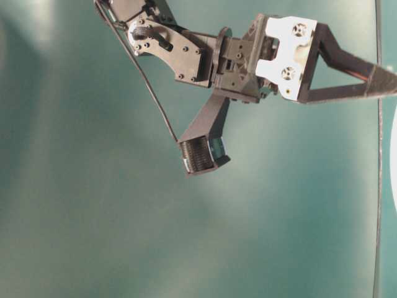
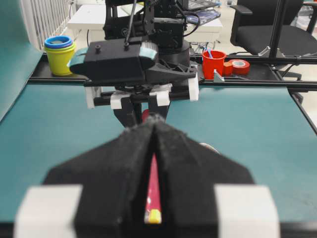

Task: Scoop the yellow hexagonal prism block from the bowl with a spoon using the right arm.
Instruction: 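Lower the spoon into the bowl and scoop under the yellow block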

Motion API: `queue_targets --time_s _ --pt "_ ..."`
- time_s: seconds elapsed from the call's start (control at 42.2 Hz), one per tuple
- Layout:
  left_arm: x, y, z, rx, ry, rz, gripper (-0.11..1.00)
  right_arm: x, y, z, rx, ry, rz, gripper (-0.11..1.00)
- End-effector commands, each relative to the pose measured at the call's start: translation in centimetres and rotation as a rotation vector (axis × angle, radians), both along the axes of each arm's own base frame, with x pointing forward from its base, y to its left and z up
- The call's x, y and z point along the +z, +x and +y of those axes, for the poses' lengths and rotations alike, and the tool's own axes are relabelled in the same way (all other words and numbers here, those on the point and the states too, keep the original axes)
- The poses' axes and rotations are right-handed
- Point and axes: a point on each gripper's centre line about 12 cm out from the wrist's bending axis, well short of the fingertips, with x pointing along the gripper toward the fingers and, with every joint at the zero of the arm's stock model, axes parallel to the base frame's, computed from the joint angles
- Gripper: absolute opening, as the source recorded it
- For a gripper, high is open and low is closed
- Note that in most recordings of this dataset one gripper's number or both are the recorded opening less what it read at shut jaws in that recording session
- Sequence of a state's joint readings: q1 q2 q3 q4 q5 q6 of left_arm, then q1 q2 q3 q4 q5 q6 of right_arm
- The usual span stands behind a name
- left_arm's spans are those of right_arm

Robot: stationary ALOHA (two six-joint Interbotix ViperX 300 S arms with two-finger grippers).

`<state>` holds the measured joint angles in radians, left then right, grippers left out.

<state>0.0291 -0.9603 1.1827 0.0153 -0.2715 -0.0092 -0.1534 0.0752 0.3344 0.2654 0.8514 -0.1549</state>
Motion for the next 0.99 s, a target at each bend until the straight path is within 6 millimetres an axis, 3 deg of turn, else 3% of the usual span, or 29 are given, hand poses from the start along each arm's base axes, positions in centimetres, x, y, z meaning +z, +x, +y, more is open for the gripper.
queue_targets --time_s 0.0,0.971 --pt "0.5 0.2 0.0 0.001 0.002 -0.015 0.00 1.3 0.5 0.0 -0.002 -0.012 -0.058 0.21" --pt "0.4 0.2 0.0 0.001 0.002 -0.009 0.00 2.6 4.0 -0.8 -0.004 -0.087 -0.258 0.21"
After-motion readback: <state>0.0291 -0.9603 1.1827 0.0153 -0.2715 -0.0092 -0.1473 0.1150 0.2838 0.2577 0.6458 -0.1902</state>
